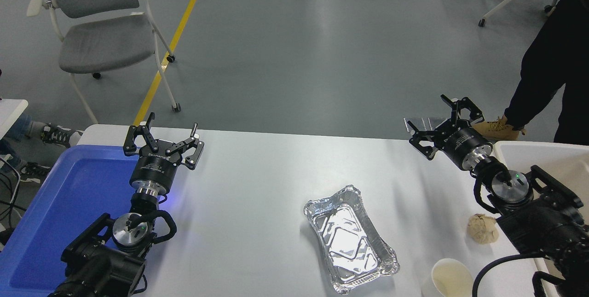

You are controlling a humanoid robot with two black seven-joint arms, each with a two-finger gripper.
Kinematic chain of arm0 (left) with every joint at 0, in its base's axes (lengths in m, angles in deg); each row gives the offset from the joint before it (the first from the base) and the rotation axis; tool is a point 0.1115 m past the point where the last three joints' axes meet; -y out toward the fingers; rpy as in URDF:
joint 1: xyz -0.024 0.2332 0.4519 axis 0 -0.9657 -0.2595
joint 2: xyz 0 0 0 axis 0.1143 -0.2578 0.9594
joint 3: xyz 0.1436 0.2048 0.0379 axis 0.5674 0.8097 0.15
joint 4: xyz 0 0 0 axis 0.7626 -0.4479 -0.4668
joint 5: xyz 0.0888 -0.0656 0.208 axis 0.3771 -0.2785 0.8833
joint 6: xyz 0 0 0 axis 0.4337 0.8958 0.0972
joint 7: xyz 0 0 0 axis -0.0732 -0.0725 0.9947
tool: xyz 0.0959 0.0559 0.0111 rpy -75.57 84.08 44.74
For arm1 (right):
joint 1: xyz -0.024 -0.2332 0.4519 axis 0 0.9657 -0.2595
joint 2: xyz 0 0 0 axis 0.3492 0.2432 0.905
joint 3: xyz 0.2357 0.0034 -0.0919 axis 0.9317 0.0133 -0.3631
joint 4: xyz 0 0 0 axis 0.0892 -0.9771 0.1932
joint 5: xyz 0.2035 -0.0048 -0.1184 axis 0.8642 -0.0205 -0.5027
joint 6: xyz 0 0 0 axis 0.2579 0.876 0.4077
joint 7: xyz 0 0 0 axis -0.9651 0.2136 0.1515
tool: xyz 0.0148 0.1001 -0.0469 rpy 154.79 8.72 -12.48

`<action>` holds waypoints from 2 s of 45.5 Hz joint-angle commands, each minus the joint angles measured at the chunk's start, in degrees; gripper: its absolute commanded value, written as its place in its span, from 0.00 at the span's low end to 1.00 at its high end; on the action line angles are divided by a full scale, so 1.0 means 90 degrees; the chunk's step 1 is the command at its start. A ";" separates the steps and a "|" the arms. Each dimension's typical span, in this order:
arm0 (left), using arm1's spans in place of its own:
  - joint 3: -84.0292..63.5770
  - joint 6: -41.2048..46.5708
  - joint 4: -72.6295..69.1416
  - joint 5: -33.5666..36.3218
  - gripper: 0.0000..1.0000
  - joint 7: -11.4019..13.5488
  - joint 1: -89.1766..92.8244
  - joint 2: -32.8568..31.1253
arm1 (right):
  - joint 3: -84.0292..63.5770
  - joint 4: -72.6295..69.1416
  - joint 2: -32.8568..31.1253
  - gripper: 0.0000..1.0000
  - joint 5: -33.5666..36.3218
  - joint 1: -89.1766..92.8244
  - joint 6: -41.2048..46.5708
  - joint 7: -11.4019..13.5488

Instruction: Pick up paper cup place in dustbin

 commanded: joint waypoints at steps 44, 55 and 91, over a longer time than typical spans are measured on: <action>0.0000 0.0010 -0.0003 -0.0014 0.99 -0.0001 0.0000 0.0000 | -0.2134 -0.1454 -0.1684 1.00 -0.0849 -0.1190 -0.0301 0.0088; 0.0000 0.0010 -0.0003 -0.0004 0.99 -0.0001 0.0000 0.0000 | -0.4426 -0.2655 -0.2827 1.00 -0.1641 -0.2692 -0.0809 0.0078; 0.0000 0.0000 -0.0003 -0.0004 0.99 -0.0001 0.0000 0.0000 | -1.3237 -0.8125 -0.4254 1.00 -0.2968 -1.0710 -0.0761 0.0000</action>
